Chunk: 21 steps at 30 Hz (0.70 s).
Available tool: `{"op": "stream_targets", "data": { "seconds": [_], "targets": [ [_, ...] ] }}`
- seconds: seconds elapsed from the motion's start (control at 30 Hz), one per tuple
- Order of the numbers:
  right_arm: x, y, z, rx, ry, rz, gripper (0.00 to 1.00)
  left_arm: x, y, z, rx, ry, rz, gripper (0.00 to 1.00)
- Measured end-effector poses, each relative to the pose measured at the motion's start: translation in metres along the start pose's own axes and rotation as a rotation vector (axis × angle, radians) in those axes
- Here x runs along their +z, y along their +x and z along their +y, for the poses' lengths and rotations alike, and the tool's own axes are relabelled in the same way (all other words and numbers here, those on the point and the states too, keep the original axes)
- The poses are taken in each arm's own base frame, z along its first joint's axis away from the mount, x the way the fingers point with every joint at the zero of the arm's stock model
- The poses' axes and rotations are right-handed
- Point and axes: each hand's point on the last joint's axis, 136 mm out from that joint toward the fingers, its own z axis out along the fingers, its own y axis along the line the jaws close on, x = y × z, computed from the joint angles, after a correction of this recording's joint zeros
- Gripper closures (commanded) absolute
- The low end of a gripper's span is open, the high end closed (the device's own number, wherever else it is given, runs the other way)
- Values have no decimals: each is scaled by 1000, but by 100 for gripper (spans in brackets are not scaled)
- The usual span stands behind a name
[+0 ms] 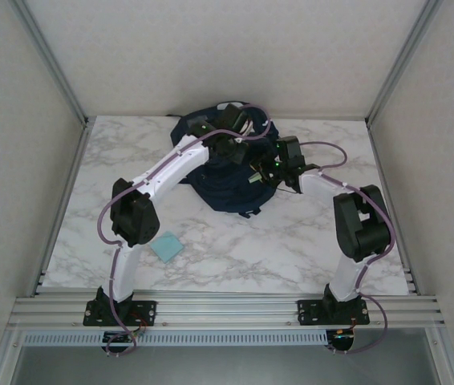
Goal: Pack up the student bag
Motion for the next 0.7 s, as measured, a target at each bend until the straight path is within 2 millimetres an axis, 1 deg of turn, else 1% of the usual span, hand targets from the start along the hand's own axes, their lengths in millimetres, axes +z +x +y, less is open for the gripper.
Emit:
{"op": "stream_targets", "data": {
  "seconds": [0.13,0.2,0.37,0.47,0.6,0.67,0.7],
  "targets": [
    [-14,2,9,-33,-23,-9,83,1,1,0,-11,0,4,100],
    [-22,5,11,-48,-23,-11,83,1,2,0,-22,2,5,100],
    [-39,14,4,-84,6,-7,83,-2,1,-3,-49,20,5,100],
    [-51,18,2,-109,26,-5,79,-6,0,-5,-60,31,0,100],
    [-66,25,2,-154,42,8,77,-8,-1,-6,-76,41,-3,100],
    [-70,28,3,-174,44,17,72,-8,-1,-7,-82,47,-1,100],
    [-71,29,3,-184,45,21,73,-8,-1,-7,-84,51,-1,100]
  ]
}}
